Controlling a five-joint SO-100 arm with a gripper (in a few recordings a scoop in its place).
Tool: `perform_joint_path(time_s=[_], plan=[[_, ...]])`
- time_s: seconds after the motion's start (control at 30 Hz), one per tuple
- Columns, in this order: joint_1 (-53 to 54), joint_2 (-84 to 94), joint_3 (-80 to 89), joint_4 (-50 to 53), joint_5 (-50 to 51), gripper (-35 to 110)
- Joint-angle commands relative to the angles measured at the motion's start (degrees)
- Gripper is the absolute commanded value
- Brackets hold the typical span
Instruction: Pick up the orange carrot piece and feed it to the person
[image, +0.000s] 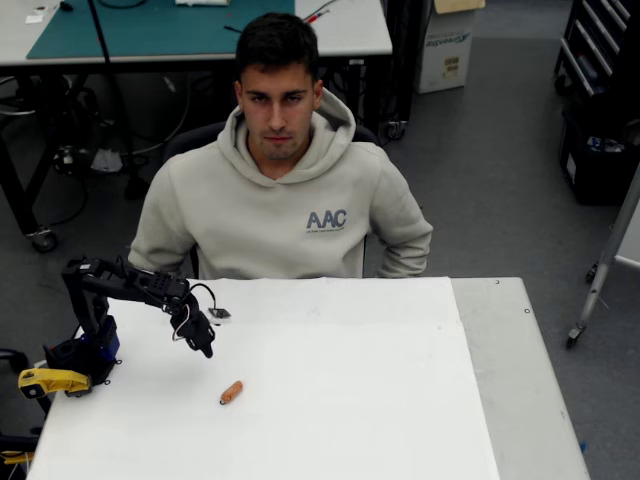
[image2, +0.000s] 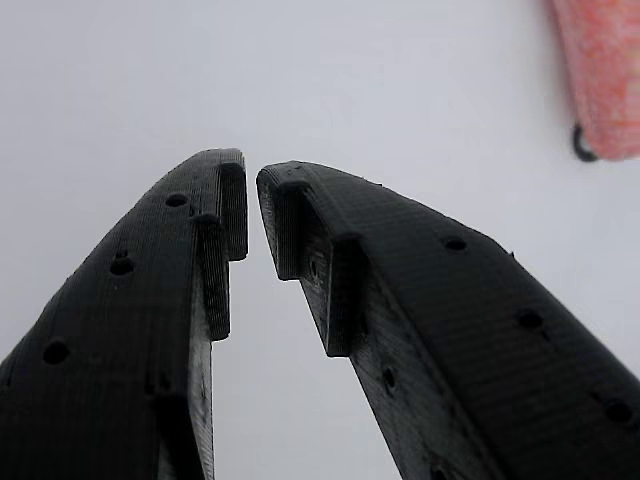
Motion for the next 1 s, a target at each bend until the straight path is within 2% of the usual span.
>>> perform_joint_path(time_s=[0.0,0.37,0.97], plan=[[3.34,-0.44,-7.47,-0.35,-2.46,-2],[5.98,-8.26,-16.08,-0.35,-6.42,-2],[8.26,-12.22,-16.70,-0.26,-9.93,-2]])
